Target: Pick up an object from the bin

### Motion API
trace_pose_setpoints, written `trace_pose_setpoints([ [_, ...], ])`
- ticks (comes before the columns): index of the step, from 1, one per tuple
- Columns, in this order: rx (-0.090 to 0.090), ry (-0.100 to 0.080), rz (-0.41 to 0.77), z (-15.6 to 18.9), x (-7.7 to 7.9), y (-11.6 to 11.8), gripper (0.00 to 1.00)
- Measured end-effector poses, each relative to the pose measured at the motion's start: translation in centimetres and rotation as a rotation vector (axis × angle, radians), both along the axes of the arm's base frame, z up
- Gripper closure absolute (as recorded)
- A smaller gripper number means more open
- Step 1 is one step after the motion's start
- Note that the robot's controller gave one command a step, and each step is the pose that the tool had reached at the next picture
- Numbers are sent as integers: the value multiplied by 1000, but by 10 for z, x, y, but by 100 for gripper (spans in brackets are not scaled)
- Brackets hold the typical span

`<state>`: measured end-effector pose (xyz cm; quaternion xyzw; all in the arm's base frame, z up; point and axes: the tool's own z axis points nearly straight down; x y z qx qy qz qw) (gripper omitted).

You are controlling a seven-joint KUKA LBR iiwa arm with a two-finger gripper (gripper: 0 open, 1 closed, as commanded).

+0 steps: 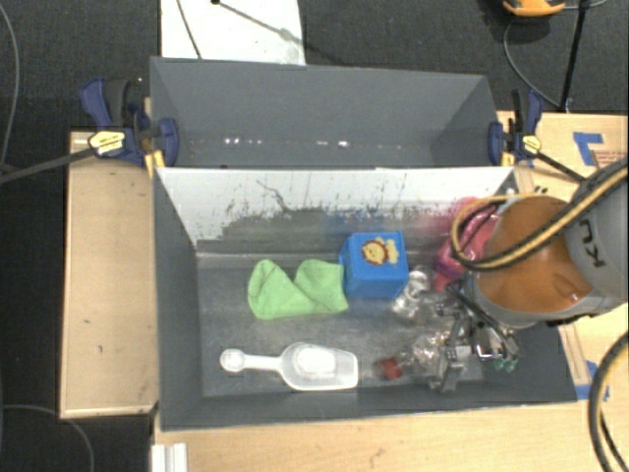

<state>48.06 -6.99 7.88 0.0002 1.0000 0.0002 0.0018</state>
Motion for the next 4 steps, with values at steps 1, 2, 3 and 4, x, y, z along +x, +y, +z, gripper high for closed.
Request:
trace_pose_setpoints([
  [1, -1, -2, 9, 23, -3, 1, 0],
  [2, 0, 1, -130, -3, -4, 3, 0],
  [3, 0, 1, -259, -9, -3, -3, 100],
  [4, 0, 1, -258, -9, -3, -3, 100],
])
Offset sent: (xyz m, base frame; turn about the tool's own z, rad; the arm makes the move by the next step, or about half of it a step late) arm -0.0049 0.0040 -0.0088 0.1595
